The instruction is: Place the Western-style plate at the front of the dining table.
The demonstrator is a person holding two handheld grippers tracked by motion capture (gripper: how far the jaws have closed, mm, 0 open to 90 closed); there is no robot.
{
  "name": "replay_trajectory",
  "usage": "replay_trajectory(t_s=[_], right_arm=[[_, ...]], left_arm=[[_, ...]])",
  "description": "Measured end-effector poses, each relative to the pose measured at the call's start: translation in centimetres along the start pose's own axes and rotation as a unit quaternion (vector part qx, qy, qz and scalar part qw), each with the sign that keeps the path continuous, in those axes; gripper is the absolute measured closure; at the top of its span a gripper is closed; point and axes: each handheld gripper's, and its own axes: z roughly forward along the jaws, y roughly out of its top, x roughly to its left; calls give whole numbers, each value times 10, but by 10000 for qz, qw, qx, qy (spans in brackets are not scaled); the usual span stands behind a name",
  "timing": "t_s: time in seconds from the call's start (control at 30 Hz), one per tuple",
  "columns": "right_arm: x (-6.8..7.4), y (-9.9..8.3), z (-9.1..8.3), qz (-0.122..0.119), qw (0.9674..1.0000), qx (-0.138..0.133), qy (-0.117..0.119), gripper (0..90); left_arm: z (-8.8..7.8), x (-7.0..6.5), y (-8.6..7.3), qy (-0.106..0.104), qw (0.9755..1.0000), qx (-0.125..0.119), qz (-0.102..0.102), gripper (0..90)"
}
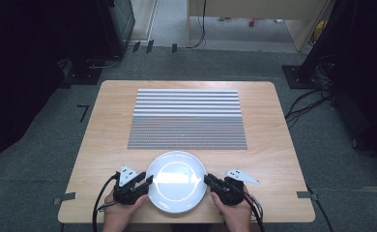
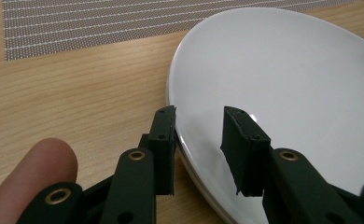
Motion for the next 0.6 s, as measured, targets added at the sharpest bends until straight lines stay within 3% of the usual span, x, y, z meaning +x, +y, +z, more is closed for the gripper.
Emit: replay_trajectory(t_s=[0.1,0.3,0.6], right_arm=[[0,0,0,34,10000,-5,33,781],[-8,0,2,409,9989,-35,225,781],[-12,0,5,671,9975,31,221,846]], left_arm=[[0,0,0,5,10000,-6,-14,655],[0,0,0,45,10000,1,-11,658],[1,-4,-1,158,9999,-18,-14,663]])
